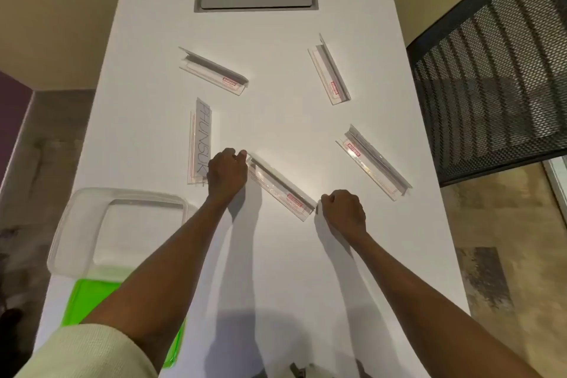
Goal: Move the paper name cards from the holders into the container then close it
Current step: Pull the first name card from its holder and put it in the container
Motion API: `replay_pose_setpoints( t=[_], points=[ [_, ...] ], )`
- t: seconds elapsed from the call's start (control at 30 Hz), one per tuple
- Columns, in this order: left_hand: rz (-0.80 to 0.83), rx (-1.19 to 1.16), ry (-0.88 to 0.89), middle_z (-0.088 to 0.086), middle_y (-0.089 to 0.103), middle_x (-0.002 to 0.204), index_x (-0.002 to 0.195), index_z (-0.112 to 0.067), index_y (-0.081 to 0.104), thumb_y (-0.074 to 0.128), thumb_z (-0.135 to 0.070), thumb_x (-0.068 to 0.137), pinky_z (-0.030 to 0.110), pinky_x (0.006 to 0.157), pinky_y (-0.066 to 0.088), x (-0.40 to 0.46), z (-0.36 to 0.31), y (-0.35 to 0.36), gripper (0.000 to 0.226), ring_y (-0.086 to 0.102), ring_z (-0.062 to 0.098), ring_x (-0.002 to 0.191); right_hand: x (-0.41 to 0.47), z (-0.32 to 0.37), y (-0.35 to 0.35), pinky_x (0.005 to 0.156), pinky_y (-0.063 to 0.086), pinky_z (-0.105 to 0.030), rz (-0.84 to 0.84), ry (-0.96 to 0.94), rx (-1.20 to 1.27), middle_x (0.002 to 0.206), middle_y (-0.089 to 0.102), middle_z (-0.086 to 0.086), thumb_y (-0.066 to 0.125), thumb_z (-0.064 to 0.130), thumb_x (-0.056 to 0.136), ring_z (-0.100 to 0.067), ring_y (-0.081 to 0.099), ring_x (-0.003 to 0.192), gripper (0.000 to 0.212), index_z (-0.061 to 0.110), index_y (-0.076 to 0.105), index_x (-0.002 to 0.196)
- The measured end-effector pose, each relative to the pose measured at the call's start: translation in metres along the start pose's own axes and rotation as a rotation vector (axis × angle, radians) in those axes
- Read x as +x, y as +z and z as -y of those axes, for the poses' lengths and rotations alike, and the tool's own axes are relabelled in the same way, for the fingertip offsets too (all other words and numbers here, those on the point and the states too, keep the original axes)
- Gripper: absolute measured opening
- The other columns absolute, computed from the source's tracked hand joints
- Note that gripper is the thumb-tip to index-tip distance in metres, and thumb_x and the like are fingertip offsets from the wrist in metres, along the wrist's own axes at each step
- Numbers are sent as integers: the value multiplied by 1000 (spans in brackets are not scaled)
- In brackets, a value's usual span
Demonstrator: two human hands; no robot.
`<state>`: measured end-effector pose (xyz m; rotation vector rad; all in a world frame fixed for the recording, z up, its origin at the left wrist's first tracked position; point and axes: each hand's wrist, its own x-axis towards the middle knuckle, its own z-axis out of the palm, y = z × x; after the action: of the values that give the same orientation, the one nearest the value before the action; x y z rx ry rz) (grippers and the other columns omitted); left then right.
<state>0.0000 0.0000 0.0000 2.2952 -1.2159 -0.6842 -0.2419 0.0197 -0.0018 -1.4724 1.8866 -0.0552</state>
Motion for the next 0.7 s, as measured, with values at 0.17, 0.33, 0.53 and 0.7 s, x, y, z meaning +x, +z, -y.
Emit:
replay_pose_setpoints(
  t=[0.17,0.33,0.53,0.7],
  points=[
    [32,9,-101,16,69,84,75,-2,63,46,-30,91,36,76,44,12,-11,2,37,60,34,84,11,4,1,51,52,-33,159,191,276,50,66,-8,51,20,69,-27,58,42,25,10,57,47],
    [59,18,-203,12,71,80,77,-7,74,52,-26,82,32,71,48,24,-14,4,30,59,31,77,20,9,-1,46,30,-23,249,392,476,50,58,-14,51,10,64,-20,38,39,27,11,53,37],
    [135,-80,-284,13,69,67,68,-2,72,55,-16,75,28,57,43,34,-9,9,23,62,31,71,30,5,-1,41,35,-19,353,499,546,59,63,-17,58,1,76,-19,41,36,18,-1,63,59],
    [98,-176,-343,10,66,62,69,1,71,56,-16,74,27,58,42,30,-11,3,23,57,27,64,31,7,-6,36,37,-15,410,529,633,50,59,-15,64,-4,81,-14,41,29,10,-10,65,73]
  ],
)
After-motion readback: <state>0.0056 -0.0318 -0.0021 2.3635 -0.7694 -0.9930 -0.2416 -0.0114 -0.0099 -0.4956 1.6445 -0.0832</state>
